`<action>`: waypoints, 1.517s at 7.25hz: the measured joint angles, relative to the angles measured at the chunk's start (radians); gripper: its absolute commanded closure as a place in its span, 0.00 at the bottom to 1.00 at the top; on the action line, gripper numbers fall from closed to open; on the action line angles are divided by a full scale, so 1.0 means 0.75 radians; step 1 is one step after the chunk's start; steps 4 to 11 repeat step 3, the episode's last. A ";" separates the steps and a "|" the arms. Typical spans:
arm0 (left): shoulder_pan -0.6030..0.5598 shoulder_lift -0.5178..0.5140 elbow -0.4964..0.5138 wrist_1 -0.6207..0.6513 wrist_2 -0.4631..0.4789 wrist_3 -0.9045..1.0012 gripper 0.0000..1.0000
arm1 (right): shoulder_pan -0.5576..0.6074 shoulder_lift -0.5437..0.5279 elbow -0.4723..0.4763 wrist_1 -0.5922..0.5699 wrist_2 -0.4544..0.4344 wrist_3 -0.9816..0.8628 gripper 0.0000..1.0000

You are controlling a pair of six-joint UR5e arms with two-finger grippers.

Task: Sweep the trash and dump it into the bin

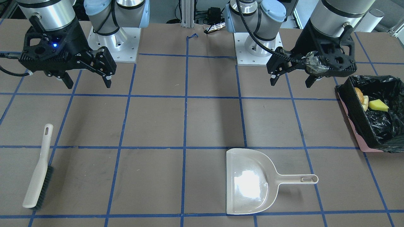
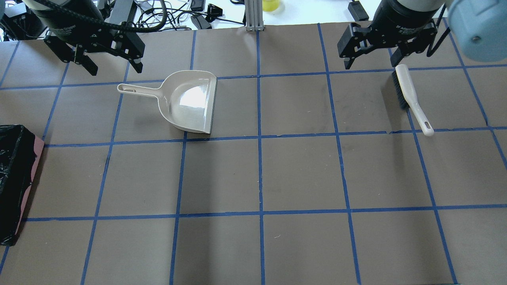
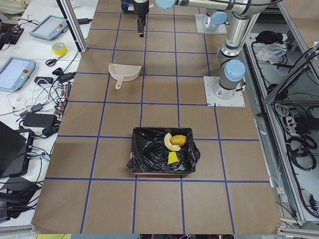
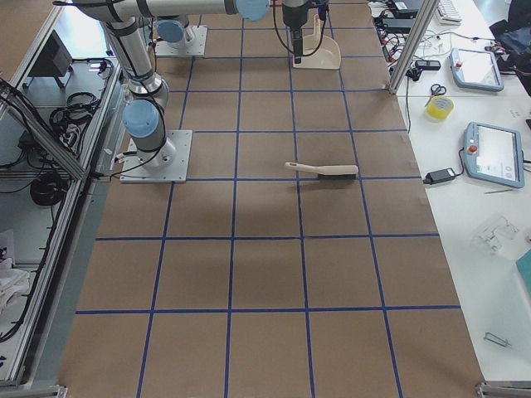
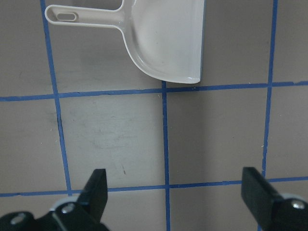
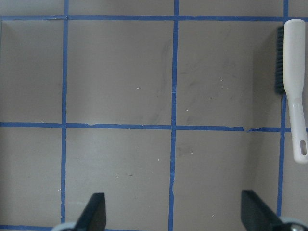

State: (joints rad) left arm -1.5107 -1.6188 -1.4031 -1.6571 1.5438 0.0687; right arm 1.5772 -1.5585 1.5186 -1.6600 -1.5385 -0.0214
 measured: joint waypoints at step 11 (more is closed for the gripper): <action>0.004 0.055 -0.055 0.003 0.007 -0.004 0.00 | 0.000 0.000 0.000 0.002 0.000 0.001 0.00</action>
